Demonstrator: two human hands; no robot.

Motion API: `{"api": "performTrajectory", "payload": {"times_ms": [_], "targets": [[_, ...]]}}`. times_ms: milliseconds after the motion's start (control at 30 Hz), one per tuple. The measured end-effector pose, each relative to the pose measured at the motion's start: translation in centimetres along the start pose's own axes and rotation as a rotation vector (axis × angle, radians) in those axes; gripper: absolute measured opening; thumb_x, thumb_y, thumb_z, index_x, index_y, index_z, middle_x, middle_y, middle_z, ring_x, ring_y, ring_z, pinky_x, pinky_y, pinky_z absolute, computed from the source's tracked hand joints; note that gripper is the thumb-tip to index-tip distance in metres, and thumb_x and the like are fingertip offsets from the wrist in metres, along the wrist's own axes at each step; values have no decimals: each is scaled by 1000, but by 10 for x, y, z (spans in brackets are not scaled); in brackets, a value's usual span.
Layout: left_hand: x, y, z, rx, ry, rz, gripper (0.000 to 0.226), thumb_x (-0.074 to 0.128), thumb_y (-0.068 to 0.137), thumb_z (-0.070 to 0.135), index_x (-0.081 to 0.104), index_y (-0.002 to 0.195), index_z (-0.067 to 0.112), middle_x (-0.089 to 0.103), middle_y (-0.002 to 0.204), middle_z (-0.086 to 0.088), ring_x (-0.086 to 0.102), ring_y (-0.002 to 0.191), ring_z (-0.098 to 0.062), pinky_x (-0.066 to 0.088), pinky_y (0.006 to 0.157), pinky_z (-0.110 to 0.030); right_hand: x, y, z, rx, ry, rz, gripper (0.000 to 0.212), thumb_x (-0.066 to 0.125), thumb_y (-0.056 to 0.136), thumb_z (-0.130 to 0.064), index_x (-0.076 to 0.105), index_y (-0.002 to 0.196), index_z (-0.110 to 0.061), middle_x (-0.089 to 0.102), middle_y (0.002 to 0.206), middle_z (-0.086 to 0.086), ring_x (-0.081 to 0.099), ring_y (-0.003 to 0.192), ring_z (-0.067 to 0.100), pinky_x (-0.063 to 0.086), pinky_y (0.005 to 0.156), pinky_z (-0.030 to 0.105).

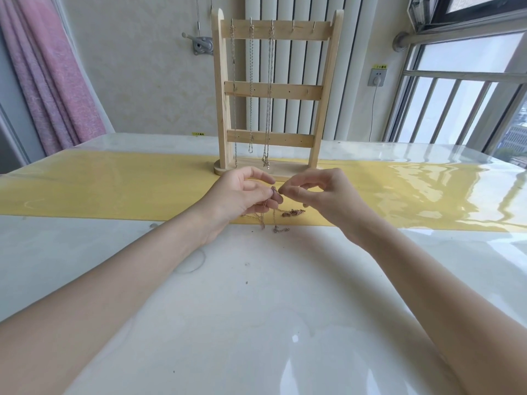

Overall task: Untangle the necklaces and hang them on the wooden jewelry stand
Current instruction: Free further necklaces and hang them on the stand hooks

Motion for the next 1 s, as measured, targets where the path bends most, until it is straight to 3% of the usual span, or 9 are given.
{"api": "performTrajectory", "payload": {"times_ms": [133,333,600,1000], "targets": [[1,1,0,40,78,-9,12,52,93,1,52,97,12,69,66,3,63,60,-5,53,66,-19,5,-1,-2,-14,-7,-14,14,70,85,-14,71,73,-21,62,63,-21,48,74,6,43,59,14],[2,0,-2,86,169,-32,7,55,92,2,54,91,8,70,66,4,66,63,-6,53,66,-18,6,-2,-1,-4,-23,9,10,72,82,-11,71,73,-15,61,66,-13,48,69,2,41,59,8],[-2,0,5,167,303,54,17,67,82,0,63,75,15,65,67,1,59,57,0,48,59,-13,10,-3,-3,-22,-59,17,11,67,83,-6,68,73,-8,59,65,-6,50,60,-2,42,59,12],[0,-1,5,52,152,-21,6,64,86,8,67,81,8,67,58,7,62,58,-1,51,60,-14,11,-2,-3,-33,-90,6,8,64,80,-7,63,73,-7,60,68,-5,52,57,1,44,64,19]]}}
Point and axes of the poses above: each hand's wrist, its own y-axis towards the middle knuckle, its own x-axis out of the palm, z = x × y, the point moved 3 cm from there along y, towards the middle knuckle
